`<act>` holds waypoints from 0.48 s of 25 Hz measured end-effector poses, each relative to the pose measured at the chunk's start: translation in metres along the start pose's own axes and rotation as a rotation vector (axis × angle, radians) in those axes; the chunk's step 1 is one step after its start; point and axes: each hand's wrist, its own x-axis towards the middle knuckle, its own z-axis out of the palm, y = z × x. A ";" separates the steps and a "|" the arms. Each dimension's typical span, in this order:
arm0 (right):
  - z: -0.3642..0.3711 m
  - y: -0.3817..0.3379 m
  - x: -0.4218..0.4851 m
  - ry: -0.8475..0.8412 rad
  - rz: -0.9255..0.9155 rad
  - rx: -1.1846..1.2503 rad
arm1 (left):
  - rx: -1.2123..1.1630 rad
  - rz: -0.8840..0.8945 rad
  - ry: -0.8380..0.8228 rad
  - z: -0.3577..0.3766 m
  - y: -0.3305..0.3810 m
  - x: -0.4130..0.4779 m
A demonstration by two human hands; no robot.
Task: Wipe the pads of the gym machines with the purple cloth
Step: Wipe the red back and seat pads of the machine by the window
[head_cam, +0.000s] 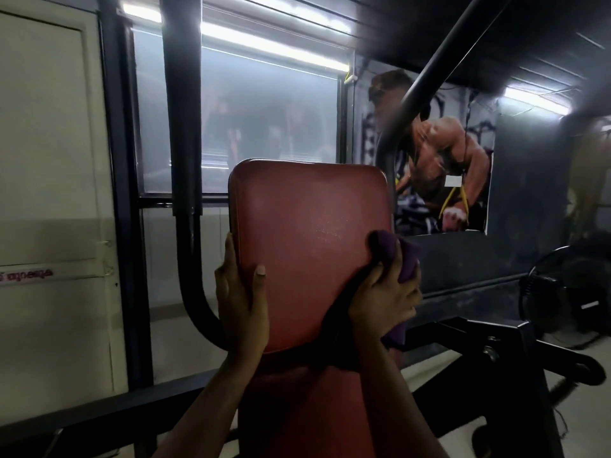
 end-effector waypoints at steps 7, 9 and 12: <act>-0.007 -0.009 -0.095 -0.101 -0.262 0.034 | -0.066 -0.009 -0.059 -0.004 0.004 -0.002; -0.012 -0.008 -0.125 -0.159 -0.436 0.052 | -0.147 -0.013 -0.073 -0.006 0.002 0.000; -0.027 0.010 -0.132 -0.222 -0.691 0.027 | -0.249 -0.073 -0.084 -0.008 -0.002 0.001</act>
